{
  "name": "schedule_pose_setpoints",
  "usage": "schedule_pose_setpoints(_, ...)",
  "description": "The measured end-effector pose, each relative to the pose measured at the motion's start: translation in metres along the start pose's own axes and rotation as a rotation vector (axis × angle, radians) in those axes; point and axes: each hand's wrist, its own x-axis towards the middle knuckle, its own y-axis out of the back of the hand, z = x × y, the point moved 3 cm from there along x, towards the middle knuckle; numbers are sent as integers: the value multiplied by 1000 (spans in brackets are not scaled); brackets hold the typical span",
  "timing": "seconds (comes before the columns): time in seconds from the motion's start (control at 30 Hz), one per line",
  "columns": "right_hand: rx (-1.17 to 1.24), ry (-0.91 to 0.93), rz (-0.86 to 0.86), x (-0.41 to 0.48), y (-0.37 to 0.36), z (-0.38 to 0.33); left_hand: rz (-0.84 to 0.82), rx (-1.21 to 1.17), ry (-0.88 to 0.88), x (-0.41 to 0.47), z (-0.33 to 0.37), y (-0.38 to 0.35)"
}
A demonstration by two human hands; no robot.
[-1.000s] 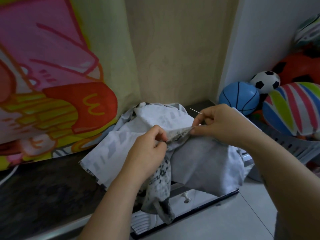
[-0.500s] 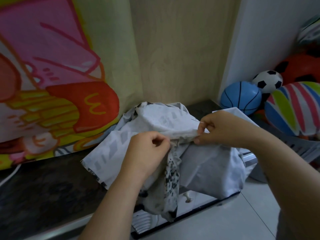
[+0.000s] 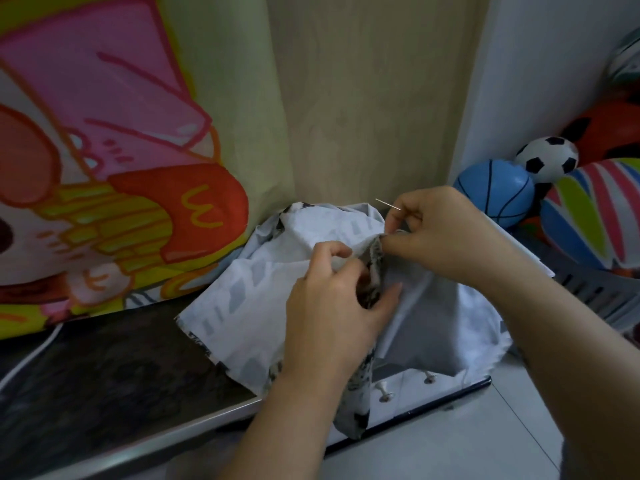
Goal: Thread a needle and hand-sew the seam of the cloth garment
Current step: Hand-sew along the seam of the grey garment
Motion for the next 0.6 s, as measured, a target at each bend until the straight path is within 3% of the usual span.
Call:
schedule_pose_setpoints(0.37, 30, 55, -128, -3, -7, -13, 136, 40, 84, 12, -7, 1)
schedule_pose_setpoints(0.6, 3, 45, -102, 1, -3, -6, -14, 92, 151, 11, -11, 1)
